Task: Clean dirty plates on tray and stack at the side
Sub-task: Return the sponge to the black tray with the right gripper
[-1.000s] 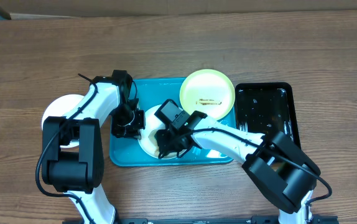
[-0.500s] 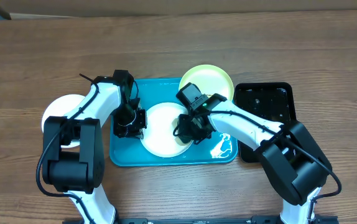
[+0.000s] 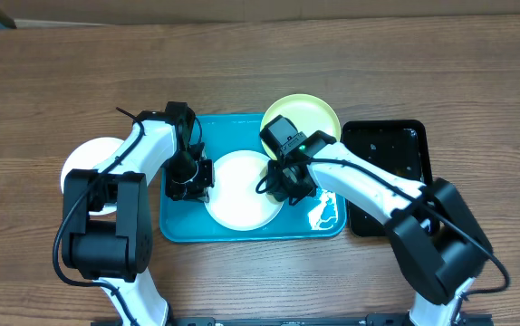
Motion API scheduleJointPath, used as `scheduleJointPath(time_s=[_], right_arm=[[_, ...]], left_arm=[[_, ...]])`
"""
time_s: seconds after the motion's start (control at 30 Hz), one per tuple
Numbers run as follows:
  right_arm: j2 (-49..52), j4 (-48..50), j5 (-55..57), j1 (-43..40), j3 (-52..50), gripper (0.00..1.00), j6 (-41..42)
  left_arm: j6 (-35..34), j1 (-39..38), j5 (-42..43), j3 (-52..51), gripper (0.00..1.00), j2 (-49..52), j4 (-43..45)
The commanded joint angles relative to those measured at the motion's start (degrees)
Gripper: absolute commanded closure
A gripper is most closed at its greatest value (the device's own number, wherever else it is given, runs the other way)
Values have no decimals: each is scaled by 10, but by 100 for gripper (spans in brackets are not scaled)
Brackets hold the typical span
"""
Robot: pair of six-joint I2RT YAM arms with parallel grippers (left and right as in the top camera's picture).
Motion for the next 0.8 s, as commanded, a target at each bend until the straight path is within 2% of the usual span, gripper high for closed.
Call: scheduleJointPath(time_s=[0.0,0.33,0.43,0.53,0.67,0.77], right_arm=[[-50,-10,63,-16,5,96,6],[-147,-75,70,-49,5,96,-14],[-161,-118,95,-89,5,96,-14],[-162,-168,109,-153,4,96,-61],[-162,-203,109,-227,3,96,-104],[-162,-216,108,-258,3,96,-104]], left_arm=[[0,1,-51,-12,96,8,-6],[0,1,-52,-4,96,-13,-6],[-5,1,-59,6,96,-32,-12],[-25,1,-112,33,96,-68,-40],[-25,1,-142,69,96,-112,-90],[-25,1,-148,95,96,-128,-119]])
